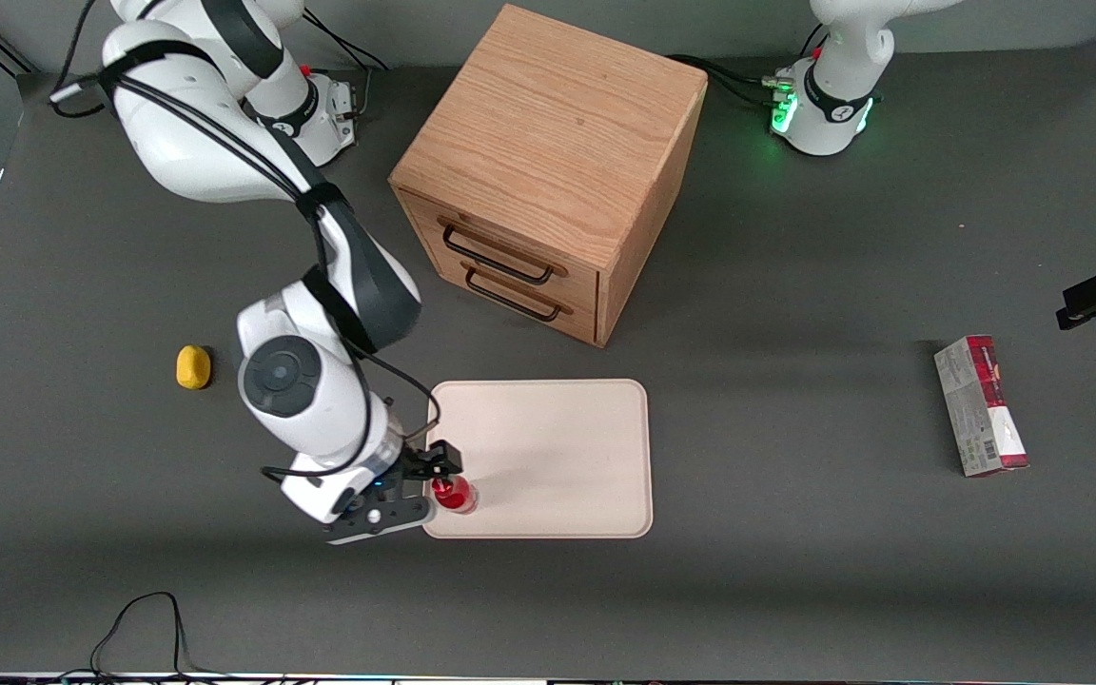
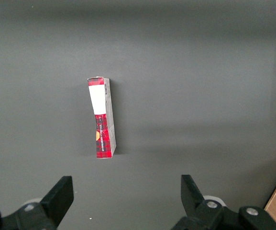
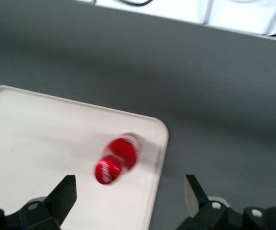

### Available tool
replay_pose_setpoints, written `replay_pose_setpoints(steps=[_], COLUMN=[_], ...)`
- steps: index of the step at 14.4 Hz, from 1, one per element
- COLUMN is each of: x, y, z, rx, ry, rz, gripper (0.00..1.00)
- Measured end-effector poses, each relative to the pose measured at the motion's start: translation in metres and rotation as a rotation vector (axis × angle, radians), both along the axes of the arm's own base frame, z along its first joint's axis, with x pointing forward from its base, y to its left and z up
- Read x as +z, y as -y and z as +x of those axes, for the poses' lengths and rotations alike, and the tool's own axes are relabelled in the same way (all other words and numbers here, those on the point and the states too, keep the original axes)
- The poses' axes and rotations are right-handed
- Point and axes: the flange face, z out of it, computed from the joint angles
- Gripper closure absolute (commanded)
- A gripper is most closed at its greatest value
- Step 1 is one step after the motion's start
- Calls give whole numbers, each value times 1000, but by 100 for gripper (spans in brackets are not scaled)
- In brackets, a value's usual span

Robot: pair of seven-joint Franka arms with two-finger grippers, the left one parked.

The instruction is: Place coke bottle on tray

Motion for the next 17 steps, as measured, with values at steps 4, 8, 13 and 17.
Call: replay_pose_setpoints(steps=[4,8,13,17], x=[73,137,194,195], y=[87,177,252,271], z=[-17,-90,-190,-197], rx=[-149,-238,-203,-190], ry=[-25,-64,-131,-141], rz=[9,-19,-24,-18], gripper=[0,0,0,0])
